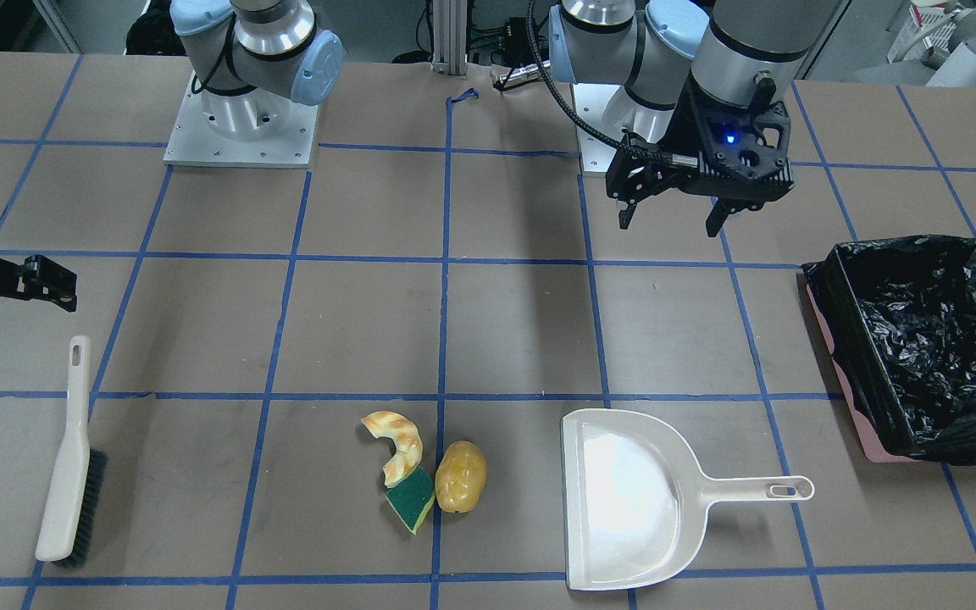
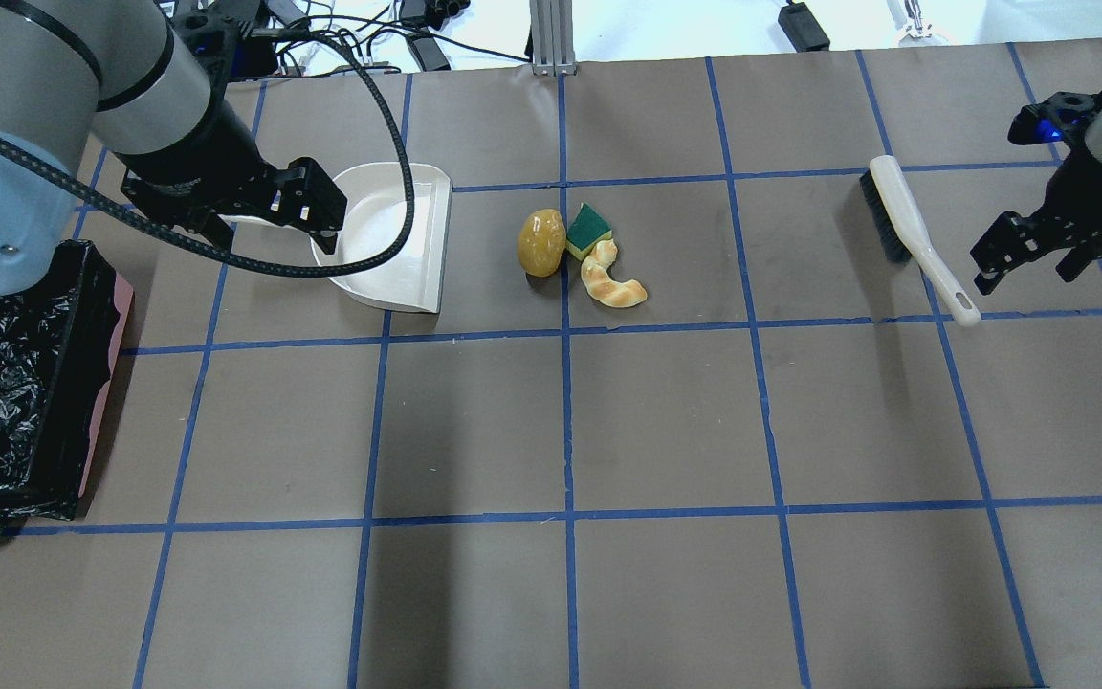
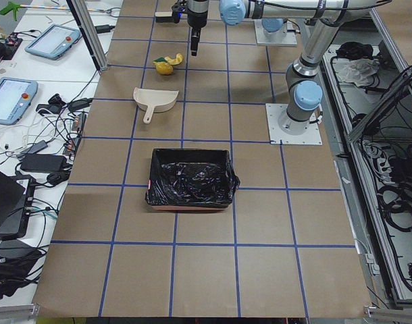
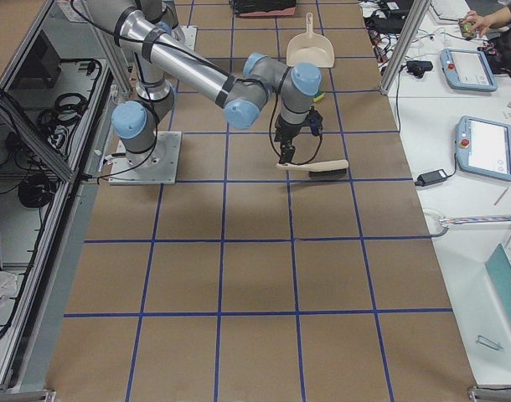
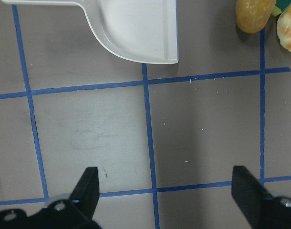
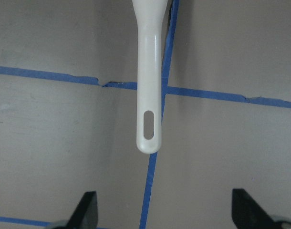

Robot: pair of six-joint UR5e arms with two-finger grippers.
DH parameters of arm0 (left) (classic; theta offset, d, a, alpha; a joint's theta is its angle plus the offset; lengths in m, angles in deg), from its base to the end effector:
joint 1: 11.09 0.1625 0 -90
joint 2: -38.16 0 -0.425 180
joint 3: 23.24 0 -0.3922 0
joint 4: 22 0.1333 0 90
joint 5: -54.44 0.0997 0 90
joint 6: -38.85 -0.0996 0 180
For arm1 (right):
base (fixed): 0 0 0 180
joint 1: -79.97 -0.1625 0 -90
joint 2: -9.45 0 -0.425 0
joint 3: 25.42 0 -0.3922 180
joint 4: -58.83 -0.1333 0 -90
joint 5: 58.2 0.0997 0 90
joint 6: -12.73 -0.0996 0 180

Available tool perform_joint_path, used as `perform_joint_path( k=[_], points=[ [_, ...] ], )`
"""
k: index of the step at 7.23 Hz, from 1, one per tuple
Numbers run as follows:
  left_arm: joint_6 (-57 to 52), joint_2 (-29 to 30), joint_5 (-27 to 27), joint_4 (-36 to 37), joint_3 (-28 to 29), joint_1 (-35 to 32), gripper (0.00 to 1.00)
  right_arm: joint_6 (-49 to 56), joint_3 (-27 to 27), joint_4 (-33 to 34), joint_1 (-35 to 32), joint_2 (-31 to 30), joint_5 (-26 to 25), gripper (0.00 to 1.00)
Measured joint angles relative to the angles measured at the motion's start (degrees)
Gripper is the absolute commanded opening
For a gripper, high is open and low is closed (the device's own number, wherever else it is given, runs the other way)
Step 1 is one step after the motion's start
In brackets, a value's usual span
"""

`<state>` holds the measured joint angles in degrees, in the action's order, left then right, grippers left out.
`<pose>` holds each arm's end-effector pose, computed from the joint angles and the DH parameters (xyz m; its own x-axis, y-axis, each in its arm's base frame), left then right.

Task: Sweep and dump trash into bin
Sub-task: 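Lower the right gripper onto the white brush handle and grasp it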

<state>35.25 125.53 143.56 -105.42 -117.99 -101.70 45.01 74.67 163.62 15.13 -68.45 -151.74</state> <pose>-0.1399 -0.4781 0.4810 -0.9972 0.0744 0.0104 0.0734 0.9942 -0.0786 -0.1138 -0.5413 0.3185 -0.9918 -0.1267 -0.0170 -0.1278 0.9816 0.1416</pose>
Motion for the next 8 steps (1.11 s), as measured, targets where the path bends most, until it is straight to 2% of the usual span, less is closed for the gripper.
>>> perform_joint_path(
  k=[3, 6, 7, 8],
  points=[
    [0.0, 0.0, 0.0, 0.0, 0.0, 0.0, 1.00, -0.2, 0.1, 3.6, -0.3, 6.1, 0.2, 1.00],
    [0.0, 0.0, 0.0, -0.1, 0.0, 0.0, 1.00, -3.8, 0.2, 4.6, -1.1, 8.2, 0.3, 0.99],
    [0.0, 0.0, 0.0, -0.1, 0.0, 0.0, 1.00, -5.0, 0.3, 4.6, -1.7, 8.5, 0.2, 0.89],
    [0.0, 0.0, 0.0, -0.1, 0.0, 0.0, 1.00, -5.5, 0.3, 4.7, -2.3, 8.7, 0.2, 0.88]
  ],
)
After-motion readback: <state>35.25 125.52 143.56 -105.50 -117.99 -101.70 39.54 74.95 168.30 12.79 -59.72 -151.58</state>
